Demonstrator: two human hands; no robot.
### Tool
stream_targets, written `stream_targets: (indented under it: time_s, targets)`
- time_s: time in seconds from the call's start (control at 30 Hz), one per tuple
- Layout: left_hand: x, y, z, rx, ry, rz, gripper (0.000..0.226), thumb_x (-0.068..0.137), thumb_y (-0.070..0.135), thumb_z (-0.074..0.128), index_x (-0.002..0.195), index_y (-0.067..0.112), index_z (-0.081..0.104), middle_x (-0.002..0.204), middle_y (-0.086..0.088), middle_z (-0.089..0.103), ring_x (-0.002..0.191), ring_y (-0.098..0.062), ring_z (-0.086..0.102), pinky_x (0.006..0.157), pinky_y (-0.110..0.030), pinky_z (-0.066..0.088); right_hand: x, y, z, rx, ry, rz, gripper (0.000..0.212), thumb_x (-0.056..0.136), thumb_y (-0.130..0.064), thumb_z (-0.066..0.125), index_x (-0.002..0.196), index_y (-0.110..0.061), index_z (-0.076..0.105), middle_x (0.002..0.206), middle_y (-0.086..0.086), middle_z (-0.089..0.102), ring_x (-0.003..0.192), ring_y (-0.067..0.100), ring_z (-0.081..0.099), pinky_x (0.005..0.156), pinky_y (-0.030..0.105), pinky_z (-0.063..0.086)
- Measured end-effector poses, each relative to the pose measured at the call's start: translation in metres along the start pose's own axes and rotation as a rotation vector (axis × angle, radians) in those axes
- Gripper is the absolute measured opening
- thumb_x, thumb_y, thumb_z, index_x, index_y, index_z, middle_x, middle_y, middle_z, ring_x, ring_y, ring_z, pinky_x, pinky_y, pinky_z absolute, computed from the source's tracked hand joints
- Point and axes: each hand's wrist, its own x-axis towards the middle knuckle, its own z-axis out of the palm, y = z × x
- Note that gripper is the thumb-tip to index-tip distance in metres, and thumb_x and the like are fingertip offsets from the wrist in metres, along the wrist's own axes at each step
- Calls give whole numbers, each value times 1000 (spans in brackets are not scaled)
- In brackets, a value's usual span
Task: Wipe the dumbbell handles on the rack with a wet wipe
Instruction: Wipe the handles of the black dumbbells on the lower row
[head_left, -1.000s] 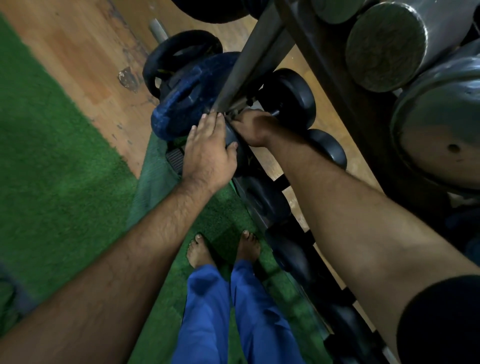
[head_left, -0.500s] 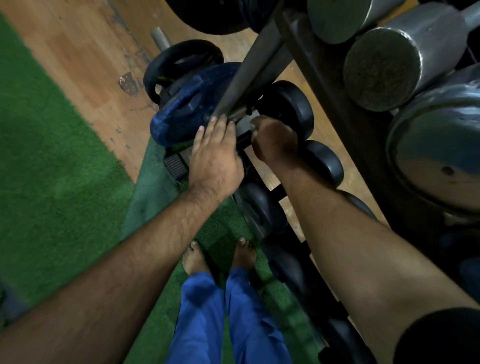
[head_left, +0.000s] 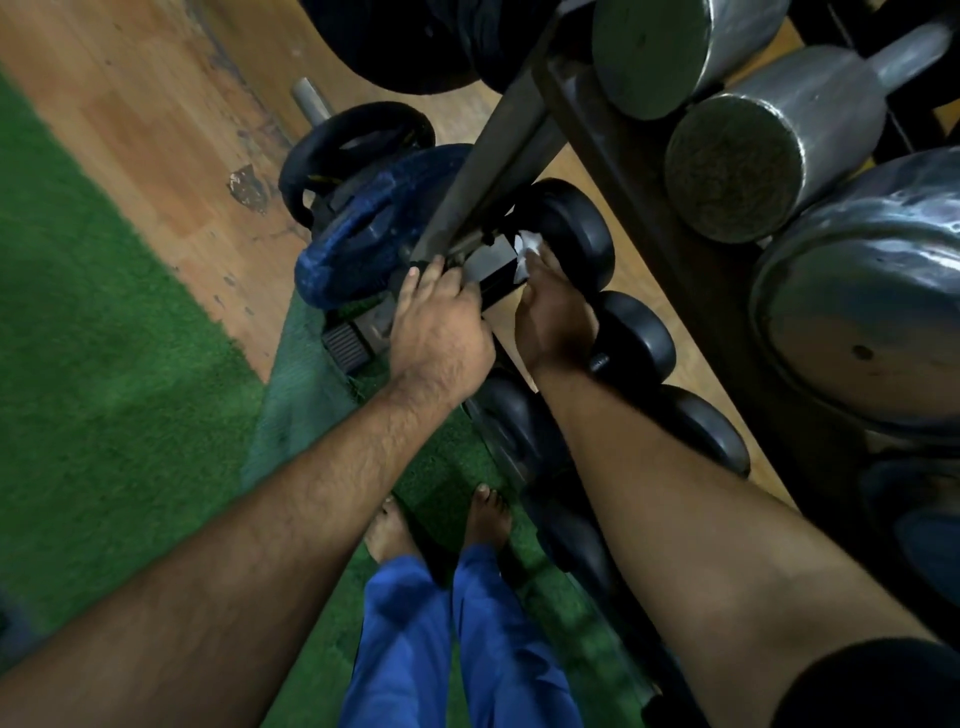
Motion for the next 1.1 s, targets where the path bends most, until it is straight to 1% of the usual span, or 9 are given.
stream_targets:
  time_s: [0.2, 0.3, 0.43, 0.63, 0.7, 0.8, 0.9, 0.97, 1.1]
  targets:
    - [1, -4, 5, -36, 27, 12, 44, 87, 21, 49, 129, 9, 59, 141, -6, 51, 145, -23, 28, 123, -41, 9, -4, -49, -4, 102, 4, 464, 38, 103, -38, 38, 139, -39, 50, 144, -6, 54, 119, 25, 59, 89, 31, 46]
    - [1, -7, 5, -44, 21, 25, 42, 89, 23, 47, 127, 11, 60, 143, -6, 51, 145, -22, 27, 123, -42, 8, -4, -56, -7, 99, -41, 562, 39, 104, -37, 35, 142, -37, 46, 135, -1, 59, 114, 26, 60, 79, 29, 41]
    - [0, -12, 5, -85, 39, 48, 40, 89, 20, 47, 124, 13, 62, 140, -4, 53, 145, -21, 29, 123, -41, 7, -7, -47, 0, 219, 23, 541, 36, 102, -36, 38, 133, -36, 56, 133, -1, 62, 114, 26, 62, 87, 32, 48]
    - [-4, -27, 8, -128, 87, 162, 40, 92, 20, 46, 127, 9, 62, 141, -7, 54, 143, -23, 32, 122, -39, 11, 6, -40, 23, 846, 104, 804, 30, 100, -30, 48, 110, -10, 69, 95, 10, 71, 88, 34, 69, 77, 39, 57]
    - [-3, -30, 9, -126, 90, 184, 38, 93, 20, 47, 126, 9, 62, 141, -7, 54, 143, -23, 32, 122, -40, 12, 19, -39, 21, 1142, 8, 917, 39, 104, -33, 43, 125, -5, 61, 113, 13, 67, 100, 33, 68, 68, 26, 49]
    - [-4, -32, 13, -116, 117, 204, 36, 94, 20, 46, 125, 9, 63, 140, -7, 54, 143, -23, 33, 122, -41, 15, 27, -37, 20, 1202, 68, 932, 40, 104, -39, 45, 124, -8, 59, 101, 8, 64, 76, 17, 66, 39, 14, 39]
    - [-5, -31, 17, -110, 151, 205, 36, 94, 20, 46, 123, 8, 64, 139, -7, 55, 142, -23, 34, 122, -43, 17, 27, -37, 20, 1265, 39, 986, 33, 101, -46, 47, 97, -17, 61, 68, -2, 54, 36, 4, 48, 33, 15, 28]
    - [-6, -30, 19, -104, 159, 193, 36, 94, 20, 45, 122, 9, 64, 138, -7, 55, 143, -23, 34, 122, -43, 16, 19, -38, 20, 1260, -16, 968, 38, 101, -49, 45, 80, -19, 57, 58, -4, 45, 32, 5, 38, 34, 16, 26]
    - [-6, -30, 19, -102, 145, 185, 38, 94, 23, 41, 121, 10, 64, 138, -6, 55, 143, -23, 33, 122, -43, 15, 2, -39, 11, 1303, -248, 882, 48, 97, -62, 42, 85, -19, 61, 65, 1, 56, 46, 12, 49, 45, 21, 37]
